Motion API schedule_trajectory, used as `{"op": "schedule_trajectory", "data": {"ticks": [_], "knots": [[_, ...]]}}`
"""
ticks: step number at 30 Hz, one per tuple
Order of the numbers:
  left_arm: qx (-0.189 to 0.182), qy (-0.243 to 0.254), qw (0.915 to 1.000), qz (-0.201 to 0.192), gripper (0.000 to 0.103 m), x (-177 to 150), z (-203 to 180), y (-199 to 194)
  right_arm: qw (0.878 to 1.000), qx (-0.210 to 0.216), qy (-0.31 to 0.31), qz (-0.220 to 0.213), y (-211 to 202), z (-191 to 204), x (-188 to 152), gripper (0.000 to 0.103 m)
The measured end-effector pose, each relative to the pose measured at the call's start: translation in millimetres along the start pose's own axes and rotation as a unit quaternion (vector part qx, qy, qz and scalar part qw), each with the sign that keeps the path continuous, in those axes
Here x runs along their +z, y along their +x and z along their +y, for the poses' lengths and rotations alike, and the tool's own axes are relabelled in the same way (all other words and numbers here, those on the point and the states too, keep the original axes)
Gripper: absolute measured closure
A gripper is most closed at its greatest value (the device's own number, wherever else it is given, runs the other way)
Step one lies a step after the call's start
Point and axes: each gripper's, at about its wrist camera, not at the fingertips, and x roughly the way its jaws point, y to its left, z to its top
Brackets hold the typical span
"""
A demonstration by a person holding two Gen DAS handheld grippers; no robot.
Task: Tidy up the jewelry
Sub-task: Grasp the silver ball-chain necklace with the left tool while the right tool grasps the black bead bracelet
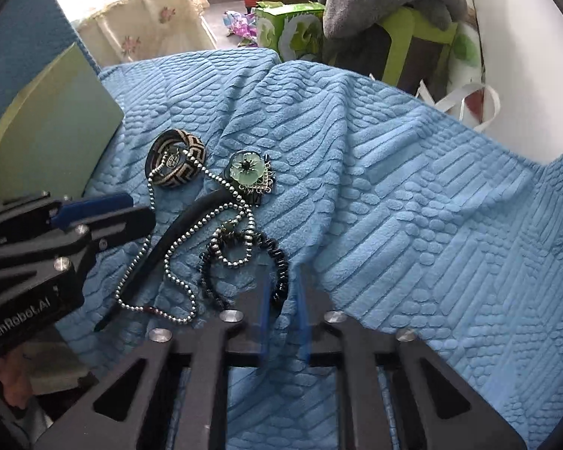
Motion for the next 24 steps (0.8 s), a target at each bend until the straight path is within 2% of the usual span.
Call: {"op": "schedule_trajectory", "data": {"ticks": [2, 4, 16, 24], "knots": [[0.000, -0.006, 1.0000, 0.001, 0.084, 1.8, 1.3, 2.0, 1.000, 0.000, 0.006, -0.005, -3.2, -0.3, 0.0, 0.095], [0.002, -0.009, 1.0000, 0.002, 0.086, 2.7, 1.9, 4.2, 1.000, 0.004, 0.017, -0.010, -9.0, -1.3, 0.4, 0.096], [0.025, -0.010, 0.9996, -0.009, 0.086, 6.9, 4.1, 16.9, 0.999, 0.003, 0.038, -0.016, -16.9, -11.6, -0.1, 0.095], [0.046, 0.011, 0.9986, -0.022, 0.087, 12.4, -3.9, 22.7, 0.999, -0.001, 0.037, -0.022, -21.1, -10.4, -1.9, 0.095]]}}
